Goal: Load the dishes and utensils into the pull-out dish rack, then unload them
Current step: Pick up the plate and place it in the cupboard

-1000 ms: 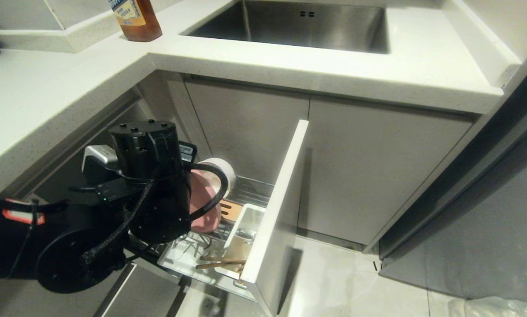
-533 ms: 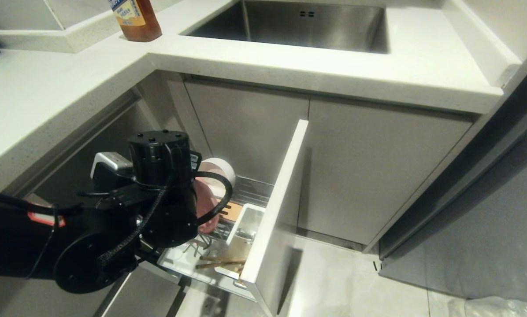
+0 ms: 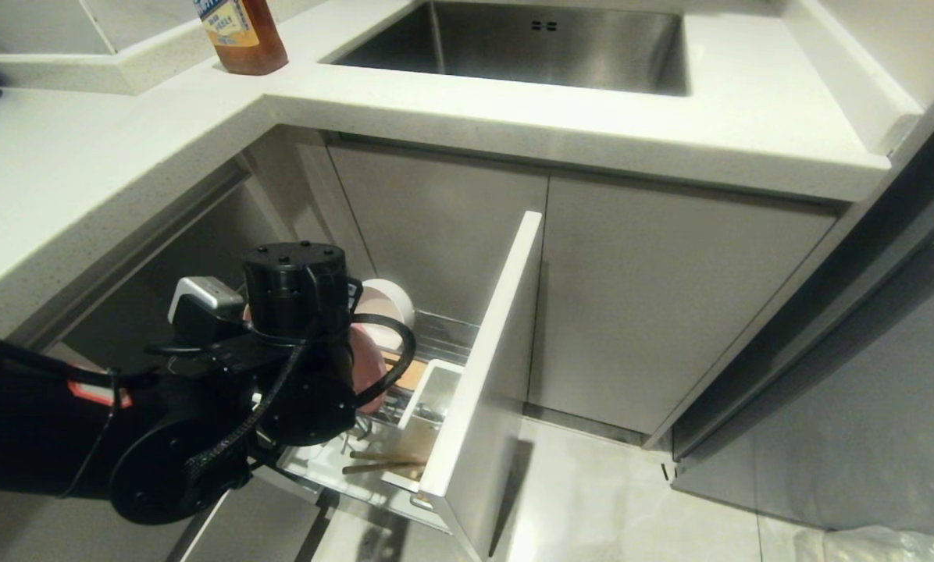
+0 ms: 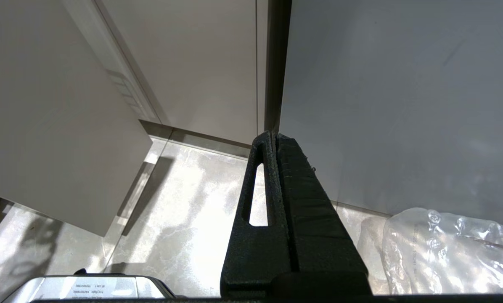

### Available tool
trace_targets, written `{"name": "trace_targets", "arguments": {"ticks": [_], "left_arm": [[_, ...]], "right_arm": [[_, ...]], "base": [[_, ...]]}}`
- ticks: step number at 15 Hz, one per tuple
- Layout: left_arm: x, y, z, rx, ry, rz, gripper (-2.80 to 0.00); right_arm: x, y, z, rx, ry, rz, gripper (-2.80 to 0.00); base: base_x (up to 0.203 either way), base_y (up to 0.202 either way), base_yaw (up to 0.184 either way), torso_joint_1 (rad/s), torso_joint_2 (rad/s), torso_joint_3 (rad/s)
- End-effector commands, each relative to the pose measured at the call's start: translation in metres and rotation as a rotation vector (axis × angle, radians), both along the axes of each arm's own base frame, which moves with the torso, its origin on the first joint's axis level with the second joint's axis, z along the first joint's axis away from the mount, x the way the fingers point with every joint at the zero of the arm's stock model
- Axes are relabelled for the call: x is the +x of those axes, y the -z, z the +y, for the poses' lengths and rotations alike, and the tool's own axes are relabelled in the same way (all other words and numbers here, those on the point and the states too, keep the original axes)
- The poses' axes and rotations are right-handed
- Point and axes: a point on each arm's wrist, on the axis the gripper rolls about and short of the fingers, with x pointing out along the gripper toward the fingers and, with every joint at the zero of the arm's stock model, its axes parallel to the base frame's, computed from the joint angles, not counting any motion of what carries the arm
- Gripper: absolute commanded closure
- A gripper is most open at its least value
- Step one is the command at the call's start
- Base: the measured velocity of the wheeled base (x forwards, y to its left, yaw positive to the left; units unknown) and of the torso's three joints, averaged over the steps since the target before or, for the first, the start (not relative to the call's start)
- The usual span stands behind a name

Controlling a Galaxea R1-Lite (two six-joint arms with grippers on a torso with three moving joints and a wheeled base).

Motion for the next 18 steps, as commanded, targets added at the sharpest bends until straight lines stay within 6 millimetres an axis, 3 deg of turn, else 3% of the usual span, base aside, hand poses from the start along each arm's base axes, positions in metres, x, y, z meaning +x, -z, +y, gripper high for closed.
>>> {"name": "trace_targets", "arguments": {"ticks": [1, 18], "left_arm": [[0.000, 0.000, 0.000, -0.007, -0.015, -0.006, 0.00], [0.003, 0.025, -0.013, 0.048, -0.008, 0.055, 0.00]], "right_arm": [[0.000, 0.000, 0.000, 0.000, 0.000, 0.000, 0.00], [0.000, 0.000, 0.000, 0.000, 0.000, 0.000, 0.00]], "base": [[0.000, 0.000, 0.000, 0.000, 0.00, 0.000], [0.000, 0.000, 0.000, 0.000, 0.00, 0.000]]}}
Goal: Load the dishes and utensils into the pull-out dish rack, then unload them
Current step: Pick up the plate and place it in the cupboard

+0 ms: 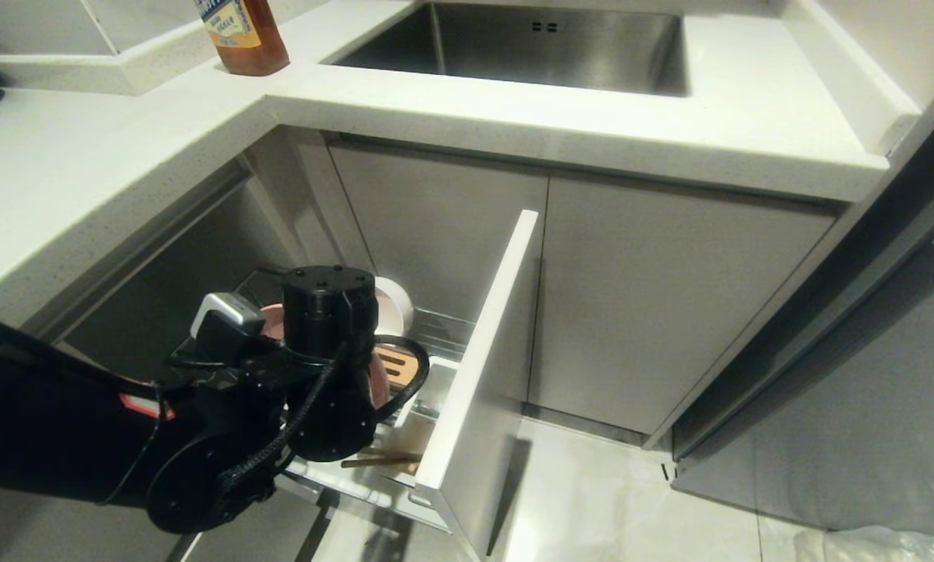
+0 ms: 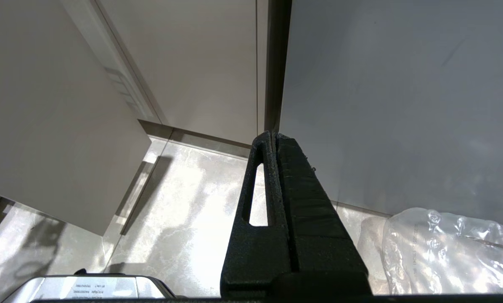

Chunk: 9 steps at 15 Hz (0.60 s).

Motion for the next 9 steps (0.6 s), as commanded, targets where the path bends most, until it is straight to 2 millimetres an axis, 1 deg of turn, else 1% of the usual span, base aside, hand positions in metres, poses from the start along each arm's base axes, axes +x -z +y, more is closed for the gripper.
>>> {"name": "trace_targets", "arguments": {"ticks": [1, 9], "left_arm": [[0.0017, 0.0057, -0.0018, 0.007, -0.013, 0.008, 0.00], [0.0013, 0.0125, -0.0074, 0.026, -0.018, 0.022, 0.00]], "right_arm": [[0.0000, 0.0000, 0.0000, 0.000, 0.000, 0.000, 0.00], [0.0000, 0.0000, 0.0000, 0.000, 0.000, 0.000, 0.00]], "base": [[0.000, 0.000, 0.000, 0.000, 0.00, 0.000], [0.000, 0.000, 0.000, 0.000, 0.00, 0.000]]}}
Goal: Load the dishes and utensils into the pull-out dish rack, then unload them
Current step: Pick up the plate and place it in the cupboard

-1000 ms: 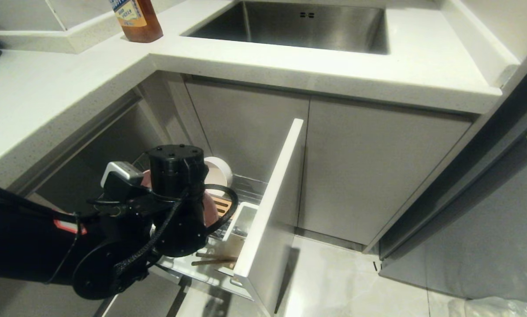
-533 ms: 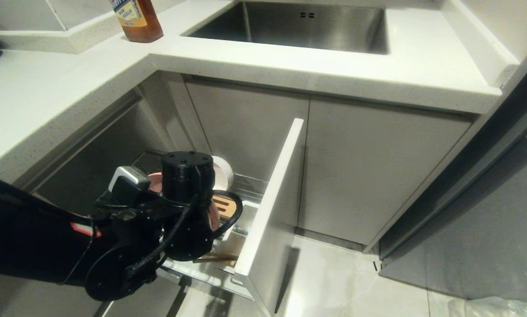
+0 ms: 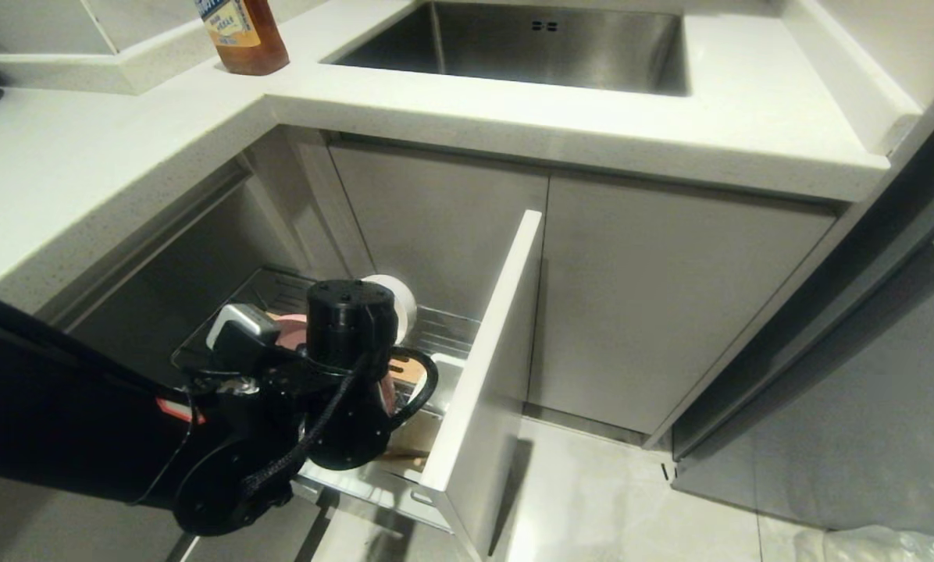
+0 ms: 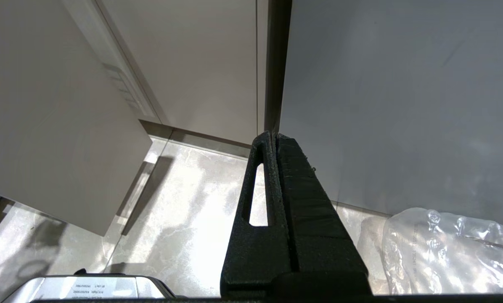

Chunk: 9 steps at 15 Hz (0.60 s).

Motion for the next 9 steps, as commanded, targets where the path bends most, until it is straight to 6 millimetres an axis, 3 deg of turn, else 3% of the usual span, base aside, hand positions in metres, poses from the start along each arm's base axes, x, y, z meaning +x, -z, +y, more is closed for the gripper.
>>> {"name": "trace_targets", "arguments": {"ticks": [1, 7, 8, 9], "left_arm": [[0.0004, 0.0010, -0.0006, -0.004, -0.007, -0.004, 0.00], [-0.0010, 0.0000, -0.0026, -0.009, -0.001, -0.009, 0.00], [-0.0016, 0.0001, -0.0033, -0.008, 0.002, -0.008, -2.80], [-0.0017, 0.0001, -0.0034, -0.006, 0.001, -0.007, -2.80]], "right_arm": [[0.0000, 0.0000, 0.0000, 0.000, 0.000, 0.000, 0.00], [0.0000, 0.0000, 0.0000, 0.000, 0.000, 0.000, 0.00], [0.0000, 0.0000, 0.0000, 0.000, 0.000, 0.000, 0.00], [0.0000, 0.0000, 0.0000, 0.000, 0.000, 0.000, 0.00]], "base": [[0.000, 0.000, 0.000, 0.000, 0.00, 0.000], [0.000, 0.000, 0.000, 0.000, 0.00, 0.000], [0.000, 0.000, 0.000, 0.000, 0.00, 0.000], [0.000, 0.000, 0.000, 0.000, 0.00, 0.000]]}}
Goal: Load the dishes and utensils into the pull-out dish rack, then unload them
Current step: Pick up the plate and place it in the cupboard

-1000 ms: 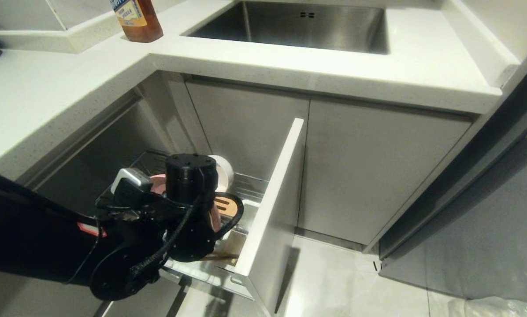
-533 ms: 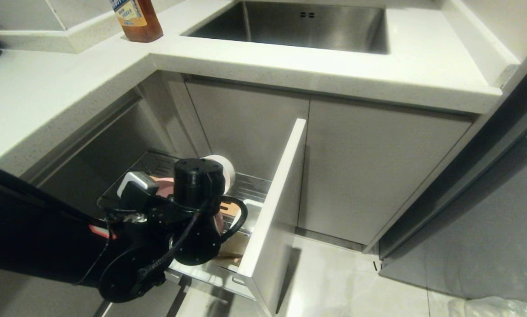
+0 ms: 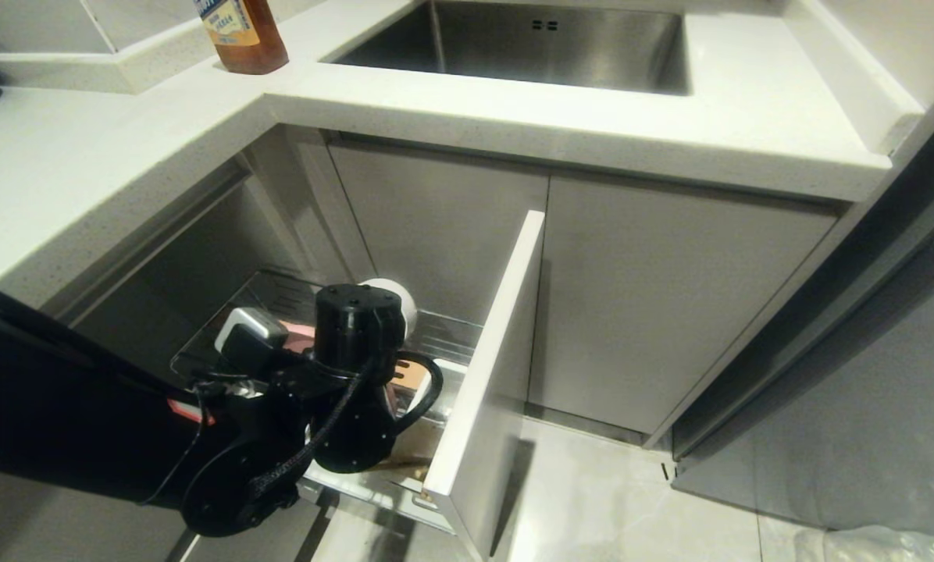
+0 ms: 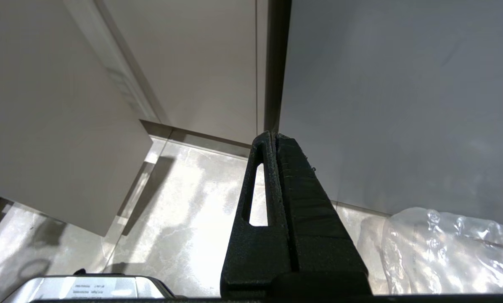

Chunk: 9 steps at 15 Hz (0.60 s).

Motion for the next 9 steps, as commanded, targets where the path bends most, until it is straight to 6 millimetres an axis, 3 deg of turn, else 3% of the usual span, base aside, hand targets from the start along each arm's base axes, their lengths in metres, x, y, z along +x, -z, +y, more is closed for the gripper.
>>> {"name": "trace_targets", "arguments": {"ticks": [1, 9], "left_arm": [[-0.001, -0.002, 0.000, -0.011, -0.010, -0.015, -2.80], [-0.021, -0.021, -0.002, 0.021, 0.035, 0.021, -2.80]], "right_arm": [[0.000, 0.000, 0.000, 0.000, 0.000, 0.001, 0.00], [0.000, 0.000, 0.000, 0.000, 0.000, 0.001, 0.00]], "base": [[0.000, 0.000, 0.000, 0.000, 0.00, 0.000], [0.000, 0.000, 0.000, 0.000, 0.00, 0.000]]}}
